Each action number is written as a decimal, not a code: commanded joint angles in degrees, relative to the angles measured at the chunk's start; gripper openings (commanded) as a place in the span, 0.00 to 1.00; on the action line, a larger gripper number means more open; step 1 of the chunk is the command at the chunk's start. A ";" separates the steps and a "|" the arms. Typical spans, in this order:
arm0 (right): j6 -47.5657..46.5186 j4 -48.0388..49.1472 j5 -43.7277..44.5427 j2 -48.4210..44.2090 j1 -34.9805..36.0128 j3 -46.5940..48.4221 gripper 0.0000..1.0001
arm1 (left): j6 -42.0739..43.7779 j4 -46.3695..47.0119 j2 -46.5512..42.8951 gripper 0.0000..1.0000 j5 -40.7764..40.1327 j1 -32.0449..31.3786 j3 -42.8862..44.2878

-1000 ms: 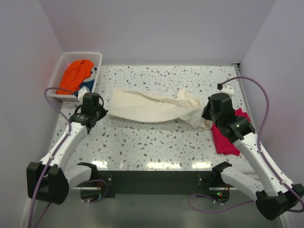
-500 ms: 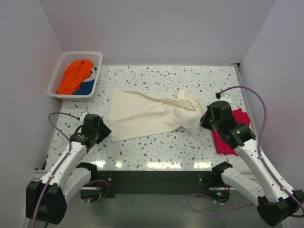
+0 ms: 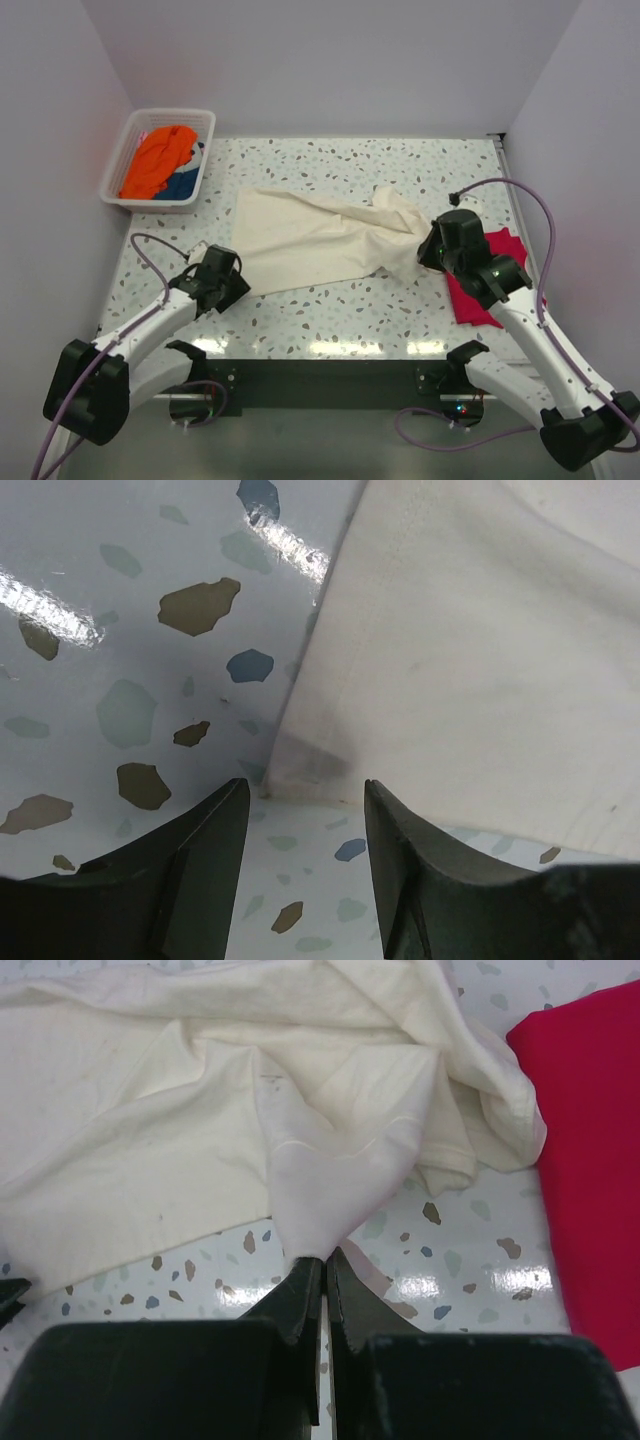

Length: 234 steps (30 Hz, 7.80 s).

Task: Fold and stack the t-shirts
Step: Flatten the tshirt out, then fold the tshirt

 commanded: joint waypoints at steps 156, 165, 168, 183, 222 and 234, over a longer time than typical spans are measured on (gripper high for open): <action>-1.28 41.01 -7.55 24.42 -13.02 23.71 0.00 | 18.67 39.70 32.90 0.00 14.10 24.07 57.92; 6.48 29.27 -9.76 13.22 -13.02 -6.91 0.00 | 12.26 34.89 20.76 0.00 12.08 24.07 25.03; 5.61 23.99 -10.89 11.20 -13.02 -10.08 0.00 | 11.38 29.80 18.31 0.00 9.99 24.07 18.89; 2.26 11.57 -15.65 -0.92 -12.93 -18.35 0.00 | 12.33 13.50 3.88 0.00 0.56 24.07 7.61; -3.36 16.40 -13.80 46.52 -17.94 23.92 0.00 | 16.91 15.18 44.22 0.04 7.33 23.27 45.14; -3.36 16.84 -14.24 48.11 -21.18 24.90 0.00 | 16.73 15.97 46.77 0.03 7.33 23.63 46.81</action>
